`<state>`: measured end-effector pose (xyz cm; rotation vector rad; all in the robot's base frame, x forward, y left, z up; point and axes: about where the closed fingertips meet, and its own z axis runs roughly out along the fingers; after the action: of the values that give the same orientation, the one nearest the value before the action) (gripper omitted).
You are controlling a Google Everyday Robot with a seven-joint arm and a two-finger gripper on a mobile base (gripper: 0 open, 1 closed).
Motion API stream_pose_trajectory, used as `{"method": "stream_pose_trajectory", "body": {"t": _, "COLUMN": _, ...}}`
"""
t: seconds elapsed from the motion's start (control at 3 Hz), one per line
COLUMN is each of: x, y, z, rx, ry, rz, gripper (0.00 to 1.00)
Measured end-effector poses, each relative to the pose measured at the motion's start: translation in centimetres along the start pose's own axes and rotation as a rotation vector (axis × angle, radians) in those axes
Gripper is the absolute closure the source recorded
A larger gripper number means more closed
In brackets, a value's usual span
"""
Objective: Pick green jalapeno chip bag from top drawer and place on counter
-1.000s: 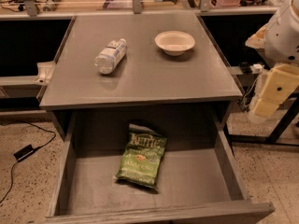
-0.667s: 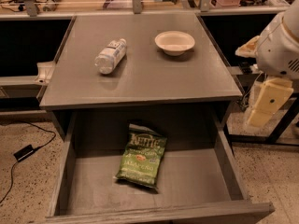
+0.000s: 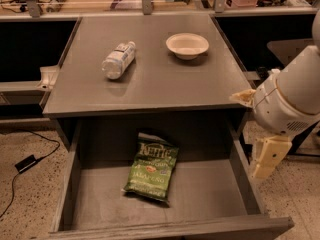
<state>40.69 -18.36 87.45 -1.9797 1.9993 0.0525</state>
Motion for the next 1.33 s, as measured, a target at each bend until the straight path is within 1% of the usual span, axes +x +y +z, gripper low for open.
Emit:
{"method": "stream_pose_trajectory", "body": {"t": 0.33, "x": 0.1, "y": 0.2, "z": 0.2, "rx": -0.003, "ry": 0.002, "rz": 0.004, "gripper": 0.00}}
{"method": "stream_pose_trajectory", "body": {"t": 0.67, "x": -0.9, "y": 0.2, "z": 3.3, "rx": -0.066, "ry": 0.062, "rz": -0.169, "gripper": 0.00}}
{"method": "stream_pose_trajectory", "body": {"t": 1.0, "x": -3.2, "y": 1.9, "z": 9.0, "rx": -0.156, "ry": 0.100, "rz": -0.468, "gripper": 0.00}}
{"method": "stream_pose_trajectory", "body": {"t": 1.33, "x": -3.1, "y": 2.8, "z": 9.4, "rx": -0.178, "ry": 0.101, "rz": -0.550, "gripper": 0.00}}
